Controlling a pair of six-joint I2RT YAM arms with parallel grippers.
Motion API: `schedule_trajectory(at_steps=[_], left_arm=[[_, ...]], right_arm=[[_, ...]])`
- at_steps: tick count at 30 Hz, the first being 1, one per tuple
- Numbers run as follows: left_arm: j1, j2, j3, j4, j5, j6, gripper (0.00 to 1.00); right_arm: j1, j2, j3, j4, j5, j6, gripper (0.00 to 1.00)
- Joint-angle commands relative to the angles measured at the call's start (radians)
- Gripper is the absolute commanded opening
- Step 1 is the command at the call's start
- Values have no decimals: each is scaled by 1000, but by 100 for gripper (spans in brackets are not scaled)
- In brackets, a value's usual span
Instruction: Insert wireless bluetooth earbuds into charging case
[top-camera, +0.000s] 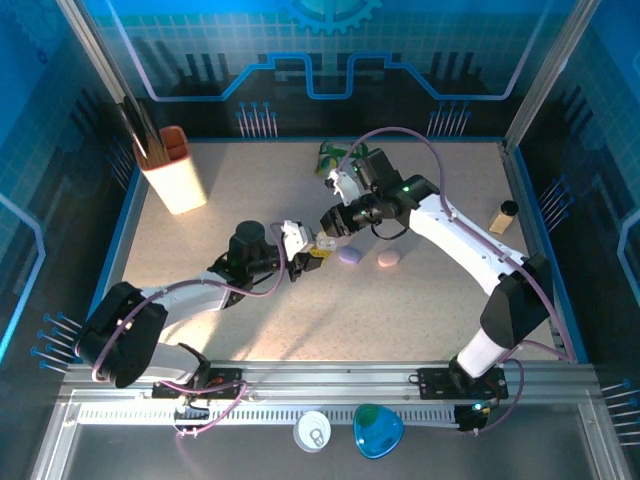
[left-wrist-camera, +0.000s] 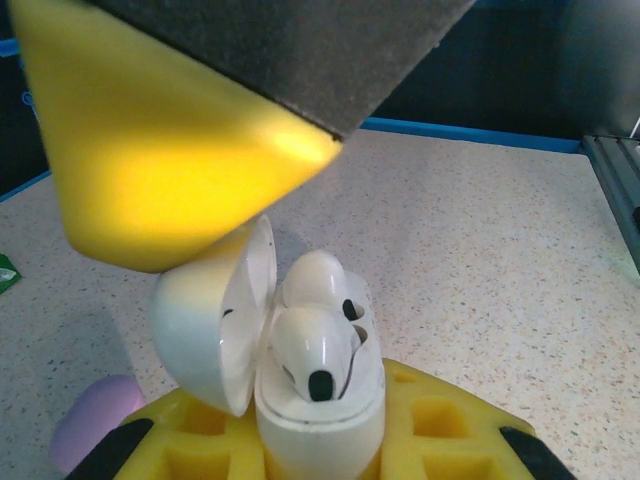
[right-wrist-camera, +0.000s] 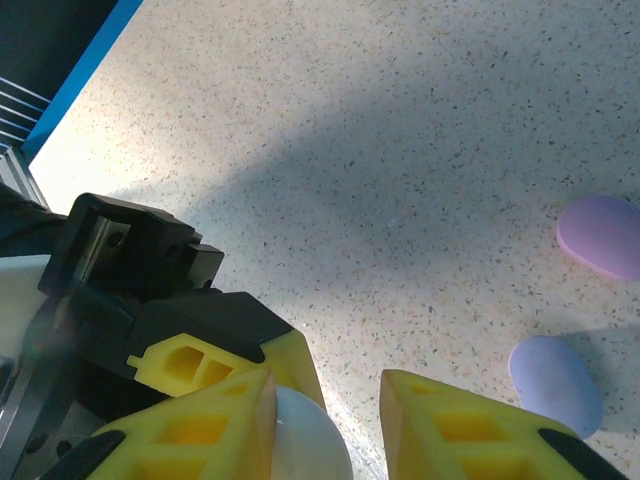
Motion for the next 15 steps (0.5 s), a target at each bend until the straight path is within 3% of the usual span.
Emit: schedule_trajectory(at_steps=[1,11,15], left_arm=[[1,-30,24,10,-38,-19,1],[1,-37,44,-43,-54,-24,1],[1,-53,47,-75,-16,-10,1]], right_arm=[[23,-8,13,-119,-39,-55,33],[-34,-151,-101,-19,-94,-53,33],[-59,-236,-177,66,-105,-110,47]])
